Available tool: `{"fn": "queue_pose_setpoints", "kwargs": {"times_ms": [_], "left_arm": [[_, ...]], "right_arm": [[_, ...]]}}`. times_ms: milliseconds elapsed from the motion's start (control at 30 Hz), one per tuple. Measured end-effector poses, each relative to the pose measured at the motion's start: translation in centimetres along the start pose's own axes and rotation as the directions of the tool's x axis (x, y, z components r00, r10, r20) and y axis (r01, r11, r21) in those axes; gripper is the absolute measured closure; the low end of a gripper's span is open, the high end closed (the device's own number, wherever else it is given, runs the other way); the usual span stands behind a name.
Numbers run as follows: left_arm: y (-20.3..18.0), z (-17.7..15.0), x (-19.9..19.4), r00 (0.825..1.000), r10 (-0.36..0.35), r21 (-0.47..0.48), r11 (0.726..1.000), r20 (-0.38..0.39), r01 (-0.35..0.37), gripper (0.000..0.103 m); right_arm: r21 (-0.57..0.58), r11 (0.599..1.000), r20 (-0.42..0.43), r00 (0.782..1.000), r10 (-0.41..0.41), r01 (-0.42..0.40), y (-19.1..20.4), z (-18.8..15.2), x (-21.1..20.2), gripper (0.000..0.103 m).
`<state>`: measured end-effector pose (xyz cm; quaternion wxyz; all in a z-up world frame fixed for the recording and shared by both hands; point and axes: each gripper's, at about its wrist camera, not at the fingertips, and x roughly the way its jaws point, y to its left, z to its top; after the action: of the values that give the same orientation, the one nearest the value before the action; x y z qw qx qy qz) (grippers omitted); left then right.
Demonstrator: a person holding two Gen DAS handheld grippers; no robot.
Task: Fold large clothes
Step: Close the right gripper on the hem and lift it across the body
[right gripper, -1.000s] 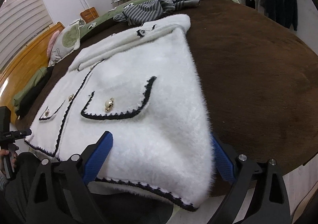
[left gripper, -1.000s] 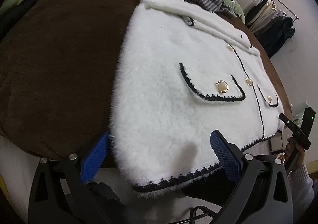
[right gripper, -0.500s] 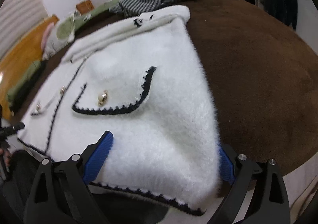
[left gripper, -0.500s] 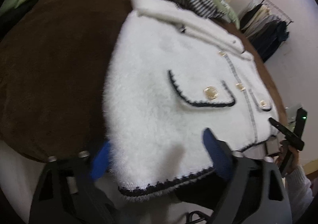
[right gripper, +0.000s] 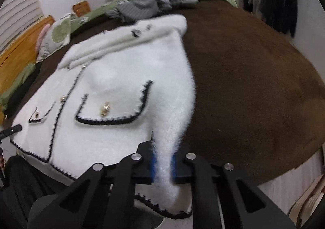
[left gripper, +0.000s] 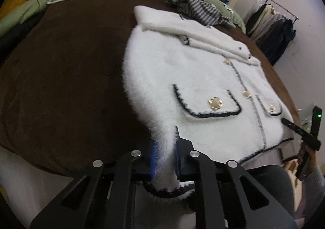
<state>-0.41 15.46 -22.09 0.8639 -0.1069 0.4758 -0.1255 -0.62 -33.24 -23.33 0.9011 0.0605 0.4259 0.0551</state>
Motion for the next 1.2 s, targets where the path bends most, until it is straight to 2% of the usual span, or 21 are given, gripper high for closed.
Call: {"fn": "queue_pose_setpoints", "kwargs": {"times_ms": [67,233,300,367,633,833,933,1067,1200], "left_arm": [[0.0,0.5,-0.1,0.998,-0.059,-0.018,0.998,-0.005,0.059,0.088],[0.6,1.0,-0.4,0.991,-0.131,-0.083,0.988,-0.010,0.130,0.088],[0.6,0.9,-0.9,0.996,-0.094,-0.055,0.994,-0.001,0.094,0.089],[0.7,0.5,-1.4,0.997,-0.078,-0.039,0.996,-0.003,0.077,0.089],[1.8,-0.1,-3.1,0.997,-0.081,-0.043,0.996,0.003,0.081,0.092],[2.2,0.3,-2.7,0.997,-0.082,-0.041,0.996,-0.006,0.081,0.092],[2.6,0.5,-2.2,0.995,-0.101,-0.072,0.992,-0.009,0.100,0.092],[2.5,1.7,-2.8,0.992,-0.128,-0.104,0.986,0.004,0.128,0.092],[1.2,5.1,-4.1,0.989,-0.138,-0.081,0.987,0.052,0.142,0.092]], "right_arm": [[0.008,1.000,-0.010,1.000,0.026,-0.026,0.4,0.2,0.0,0.092],[0.029,0.998,0.006,0.998,0.058,-0.058,0.9,0.7,-1.3,0.093],[0.032,0.996,0.016,0.997,0.081,-0.082,1.4,0.8,-2.3,0.093],[-0.010,0.998,0.020,0.998,0.066,-0.066,2.5,0.8,-3.2,0.093],[-0.037,0.997,0.027,0.997,0.070,-0.069,4.1,0.5,-5.6,0.093],[-0.009,0.999,0.001,0.999,0.044,-0.044,3.8,0.1,-4.4,0.093],[0.006,1.000,0.000,1.000,0.023,-0.023,3.5,0.3,-4.2,0.093],[0.012,1.000,0.020,1.000,0.015,-0.016,3.8,1.7,-5.3,0.093],[-0.003,1.000,0.069,0.998,0.006,-0.005,4.1,5.3,-6.7,0.093]]}}
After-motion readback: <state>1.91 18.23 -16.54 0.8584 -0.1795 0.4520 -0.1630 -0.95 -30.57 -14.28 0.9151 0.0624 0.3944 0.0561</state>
